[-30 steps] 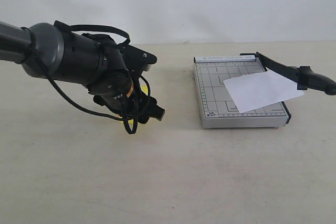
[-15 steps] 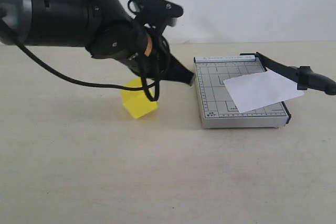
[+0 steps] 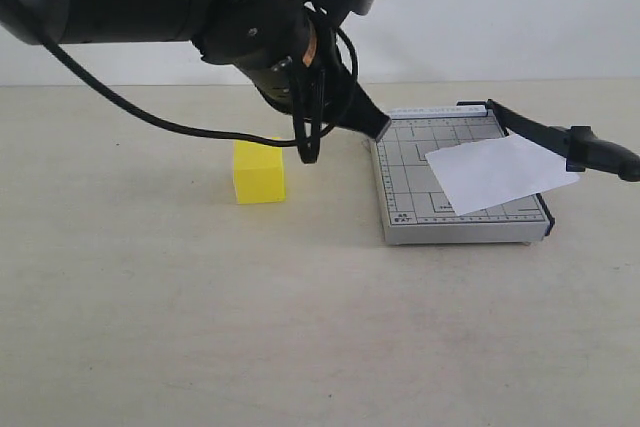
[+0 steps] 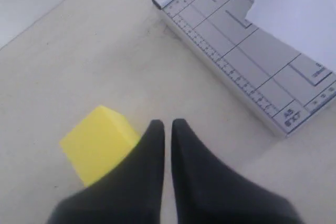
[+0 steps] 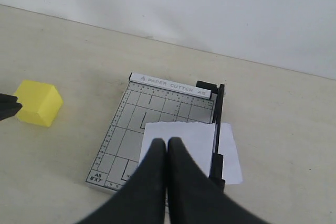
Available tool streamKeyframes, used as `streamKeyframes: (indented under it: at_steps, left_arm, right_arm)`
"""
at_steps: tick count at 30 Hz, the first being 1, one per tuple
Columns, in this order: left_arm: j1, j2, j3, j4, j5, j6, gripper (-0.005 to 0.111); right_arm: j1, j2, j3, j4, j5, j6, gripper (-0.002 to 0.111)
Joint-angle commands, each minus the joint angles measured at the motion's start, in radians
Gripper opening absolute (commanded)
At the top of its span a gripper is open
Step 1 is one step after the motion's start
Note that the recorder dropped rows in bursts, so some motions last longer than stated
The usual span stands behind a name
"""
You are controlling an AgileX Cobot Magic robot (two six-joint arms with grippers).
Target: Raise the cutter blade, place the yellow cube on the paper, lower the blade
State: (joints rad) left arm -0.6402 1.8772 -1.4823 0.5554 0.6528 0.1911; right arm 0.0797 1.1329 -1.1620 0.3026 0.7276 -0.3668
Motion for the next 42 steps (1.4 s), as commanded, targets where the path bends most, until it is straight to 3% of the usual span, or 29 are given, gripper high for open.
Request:
streamKeyframes:
  at_steps: [1,4,6,7,11,14,17,19,22,25,29,36,42]
  left_arm:
    - [0.017,-0.009,-0.007,0.063,0.043,0.035,0.024]
    - [0.039,-0.009,-0.007,0.085,0.039,0.035,0.053]
    - [0.054,-0.009,-0.007,0.141,0.025,0.035,0.089]
    - [0.059,-0.007,-0.007,0.173,0.028,0.035,0.092]
    - [0.072,0.012,-0.007,0.202,0.034,0.125,0.078]
    - [0.072,0.016,-0.007,0.207,0.013,0.16,0.078]
    - [0.076,0.016,-0.006,0.191,-0.02,0.302,0.078]
    - [0.1,0.016,0.006,0.078,-0.075,0.474,0.078]
    - [0.136,0.04,0.038,-0.147,-0.099,0.93,0.078]
    - [0.172,0.067,0.063,-0.149,-0.108,1.135,0.078]
    - [0.229,0.099,0.063,-0.157,-0.13,1.15,0.078]
    - [0.238,0.101,0.063,-0.157,-0.211,1.141,0.088]
    - [0.238,0.101,0.063,-0.157,-0.228,1.141,0.088]
  right_arm:
    - [0.0,-0.007,-0.002,0.007,-0.002,-0.01,0.0]
    - [0.0,-0.007,-0.002,0.007,0.0,-0.01,0.0]
    - [0.0,-0.007,-0.002,0.007,0.0,-0.01,0.0]
    - [0.0,-0.007,-0.002,0.007,0.002,-0.01,0.0]
    - [0.0,-0.007,-0.002,0.018,0.003,-0.018,0.0]
    - [0.0,-0.007,-0.002,0.018,0.003,-0.028,0.0]
    - [0.0,-0.007,-0.002,0.018,0.006,-0.035,0.0]
    - [0.0,-0.007,-0.002,0.018,0.015,-0.045,0.0]
    - [0.0,-0.007,-0.002,0.024,0.023,-0.053,0.0]
    - [0.0,-0.007,-0.002,0.024,0.041,-0.055,0.0]
    - [0.0,-0.007,-0.002,0.024,0.051,-0.059,0.0]
    - [0.0,-0.007,-0.002,0.024,0.049,-0.068,0.0]
    - [0.0,-0.007,-0.002,0.024,0.051,-0.07,0.0]
